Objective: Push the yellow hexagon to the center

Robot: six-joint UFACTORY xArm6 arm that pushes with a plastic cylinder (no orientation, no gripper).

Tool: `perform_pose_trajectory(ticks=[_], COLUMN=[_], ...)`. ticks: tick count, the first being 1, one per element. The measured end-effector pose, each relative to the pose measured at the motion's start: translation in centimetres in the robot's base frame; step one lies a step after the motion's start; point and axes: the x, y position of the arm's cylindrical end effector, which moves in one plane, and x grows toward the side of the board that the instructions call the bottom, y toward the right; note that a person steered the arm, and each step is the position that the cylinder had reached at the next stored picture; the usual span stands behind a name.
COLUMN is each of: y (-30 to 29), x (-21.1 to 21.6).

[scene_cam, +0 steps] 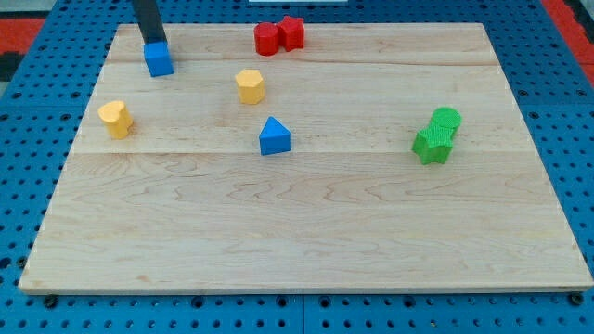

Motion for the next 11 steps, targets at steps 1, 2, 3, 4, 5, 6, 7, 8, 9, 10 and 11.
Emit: perform_pose_trajectory(ticks=[1,2,3,4,5,6,7,8,9,10,11], y=[4.5,10.4,11.1,15.6,20.3,21.9,20.4,18.3,23.9,25.7,21.9], x=[1.2,1.9,6.2,8.8,9.8,11.8,9.3,10.6,15.7,20.3,15.5])
